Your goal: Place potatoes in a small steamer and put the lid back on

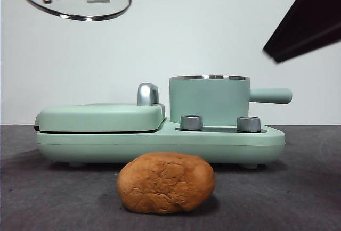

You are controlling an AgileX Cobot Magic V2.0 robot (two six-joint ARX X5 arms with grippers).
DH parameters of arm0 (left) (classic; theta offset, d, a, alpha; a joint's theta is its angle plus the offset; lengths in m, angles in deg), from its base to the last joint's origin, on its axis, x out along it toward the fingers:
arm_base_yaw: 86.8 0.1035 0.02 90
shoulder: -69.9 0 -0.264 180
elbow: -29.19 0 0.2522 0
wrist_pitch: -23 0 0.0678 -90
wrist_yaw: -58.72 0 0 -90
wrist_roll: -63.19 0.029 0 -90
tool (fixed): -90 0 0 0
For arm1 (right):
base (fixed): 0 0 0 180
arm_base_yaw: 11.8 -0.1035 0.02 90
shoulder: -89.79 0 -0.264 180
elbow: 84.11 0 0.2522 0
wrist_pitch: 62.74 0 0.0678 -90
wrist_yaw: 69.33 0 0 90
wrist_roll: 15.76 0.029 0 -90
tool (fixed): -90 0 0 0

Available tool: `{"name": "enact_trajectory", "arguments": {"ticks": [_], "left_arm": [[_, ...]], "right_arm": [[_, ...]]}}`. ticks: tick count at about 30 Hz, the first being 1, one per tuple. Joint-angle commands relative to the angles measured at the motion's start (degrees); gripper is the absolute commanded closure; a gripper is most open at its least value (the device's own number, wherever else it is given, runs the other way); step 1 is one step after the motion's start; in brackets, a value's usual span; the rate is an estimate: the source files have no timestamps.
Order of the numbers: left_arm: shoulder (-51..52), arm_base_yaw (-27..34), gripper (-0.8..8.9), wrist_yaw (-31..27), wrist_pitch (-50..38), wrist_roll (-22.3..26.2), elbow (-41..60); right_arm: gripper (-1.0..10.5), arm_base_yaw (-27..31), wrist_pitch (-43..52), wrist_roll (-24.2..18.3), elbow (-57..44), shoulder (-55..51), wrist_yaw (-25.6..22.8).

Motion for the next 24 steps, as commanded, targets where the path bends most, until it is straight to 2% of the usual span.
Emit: {"name": "enact_trajectory", "arguments": {"ticks": [1,4,12,17,24], "left_arm": [[2.08,0.37,7.98,0.22,-0.55,-2.03,-0.07],[3.5,0.66,7.98,0.2,0.94,-2.01,-0.07],[4.02,0.74,7.98,0.2,0.96,-2.23,-0.07],[4.02,0.74,7.98,-0.2,0.96,-3.32,-0.07],[4.02,0.74,7.98,-0.2,0.98,-3.3,-0.07]], "right_arm": [[6.3,-3.34,1.81,-0.66,1.11,3.26,-1.36],[5.9,-6.38,4.61,-0.63,1.11,6.8,-2.58],[5.8,-11.39,15.17,-0.39,1.11,17.81,-3.04],[5.8,-12.41,19.12,-0.22,1.31,24.52,-2.95],[5.7,-12.66,19.8,-0.2,2.38,31.65,-2.82]]}}
